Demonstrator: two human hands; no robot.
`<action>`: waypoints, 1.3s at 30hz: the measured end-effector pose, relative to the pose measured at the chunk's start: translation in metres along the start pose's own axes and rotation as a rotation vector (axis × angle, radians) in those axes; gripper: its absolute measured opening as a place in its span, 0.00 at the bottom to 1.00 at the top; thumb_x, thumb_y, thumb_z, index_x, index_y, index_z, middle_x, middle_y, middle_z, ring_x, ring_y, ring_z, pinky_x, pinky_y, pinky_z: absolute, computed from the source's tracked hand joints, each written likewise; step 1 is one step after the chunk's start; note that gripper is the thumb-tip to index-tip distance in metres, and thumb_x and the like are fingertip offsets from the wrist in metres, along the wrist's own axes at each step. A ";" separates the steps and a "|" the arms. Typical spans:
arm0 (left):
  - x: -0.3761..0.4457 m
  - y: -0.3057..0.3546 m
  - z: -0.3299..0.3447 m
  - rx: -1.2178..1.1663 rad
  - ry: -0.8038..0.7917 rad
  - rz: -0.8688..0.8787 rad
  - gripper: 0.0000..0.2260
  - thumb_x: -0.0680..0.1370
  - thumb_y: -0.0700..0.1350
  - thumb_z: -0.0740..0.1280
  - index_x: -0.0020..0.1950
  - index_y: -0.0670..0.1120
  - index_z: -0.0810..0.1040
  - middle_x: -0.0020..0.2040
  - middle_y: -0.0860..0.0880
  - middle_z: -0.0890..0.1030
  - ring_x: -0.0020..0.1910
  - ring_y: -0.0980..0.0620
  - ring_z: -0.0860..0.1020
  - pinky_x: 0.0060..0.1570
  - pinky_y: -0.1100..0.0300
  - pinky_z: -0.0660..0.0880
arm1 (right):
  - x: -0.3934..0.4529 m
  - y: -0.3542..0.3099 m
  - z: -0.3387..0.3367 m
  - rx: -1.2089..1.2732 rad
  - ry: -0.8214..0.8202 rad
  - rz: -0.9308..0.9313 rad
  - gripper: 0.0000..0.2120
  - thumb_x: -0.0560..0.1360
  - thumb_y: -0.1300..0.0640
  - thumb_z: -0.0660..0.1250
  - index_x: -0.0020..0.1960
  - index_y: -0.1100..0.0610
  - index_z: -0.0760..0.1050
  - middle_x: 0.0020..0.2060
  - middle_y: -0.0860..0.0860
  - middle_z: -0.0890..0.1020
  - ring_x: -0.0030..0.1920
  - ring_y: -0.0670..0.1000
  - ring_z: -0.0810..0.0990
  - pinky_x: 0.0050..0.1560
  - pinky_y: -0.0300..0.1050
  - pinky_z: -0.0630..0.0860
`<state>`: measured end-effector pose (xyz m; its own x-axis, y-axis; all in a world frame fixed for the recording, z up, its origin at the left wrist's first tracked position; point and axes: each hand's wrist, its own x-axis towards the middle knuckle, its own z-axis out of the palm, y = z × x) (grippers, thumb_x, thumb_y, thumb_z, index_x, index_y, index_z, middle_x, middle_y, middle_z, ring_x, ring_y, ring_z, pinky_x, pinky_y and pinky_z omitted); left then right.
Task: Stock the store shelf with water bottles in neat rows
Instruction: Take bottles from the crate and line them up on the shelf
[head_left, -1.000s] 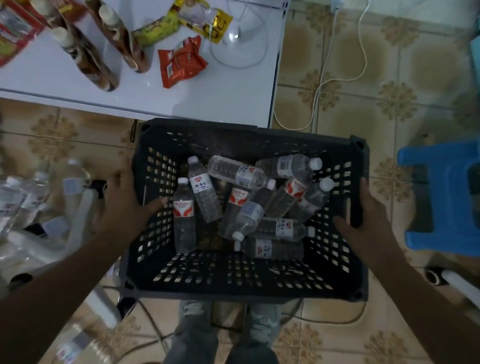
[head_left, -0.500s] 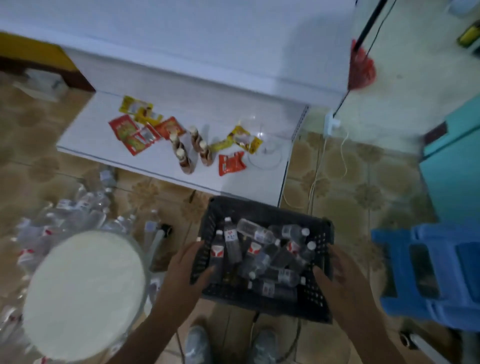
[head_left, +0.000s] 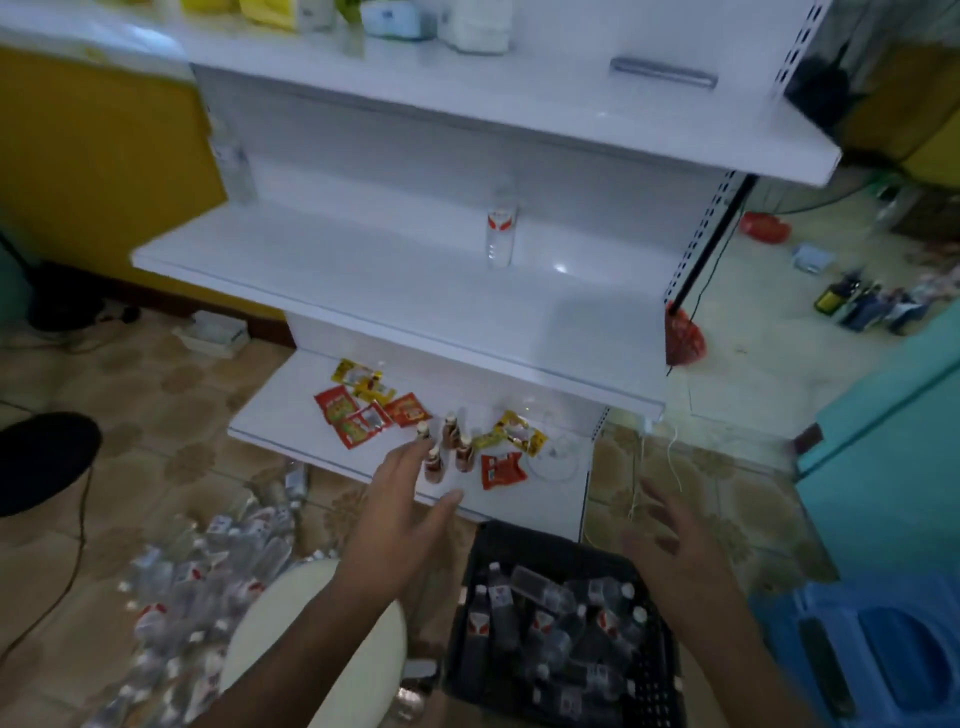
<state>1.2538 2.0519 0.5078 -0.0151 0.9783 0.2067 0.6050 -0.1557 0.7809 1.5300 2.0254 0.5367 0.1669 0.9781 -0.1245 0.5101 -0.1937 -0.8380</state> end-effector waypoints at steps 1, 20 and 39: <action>0.003 0.007 -0.014 -0.001 0.016 0.025 0.26 0.74 0.60 0.63 0.70 0.52 0.66 0.65 0.58 0.67 0.66 0.61 0.65 0.65 0.63 0.63 | -0.003 -0.019 -0.001 0.020 0.016 -0.019 0.23 0.76 0.53 0.69 0.69 0.43 0.68 0.64 0.45 0.72 0.64 0.49 0.72 0.62 0.49 0.71; 0.089 0.142 -0.083 -0.013 0.140 0.320 0.23 0.75 0.54 0.64 0.69 0.51 0.68 0.65 0.54 0.70 0.65 0.57 0.69 0.66 0.55 0.68 | 0.010 -0.133 -0.073 0.152 0.141 -0.331 0.24 0.76 0.53 0.69 0.70 0.42 0.67 0.65 0.35 0.71 0.62 0.33 0.70 0.60 0.34 0.69; 0.178 0.246 -0.063 0.181 0.206 0.396 0.23 0.75 0.58 0.62 0.69 0.54 0.68 0.65 0.58 0.69 0.63 0.60 0.69 0.63 0.60 0.67 | 0.101 -0.149 -0.146 0.287 0.117 -0.466 0.23 0.76 0.49 0.68 0.68 0.37 0.66 0.62 0.29 0.69 0.62 0.31 0.69 0.64 0.37 0.69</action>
<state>1.3505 2.1795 0.7740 0.0979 0.7980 0.5947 0.7245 -0.4668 0.5072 1.5939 2.1418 0.7264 0.0800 0.9370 0.3399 0.3047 0.3017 -0.9034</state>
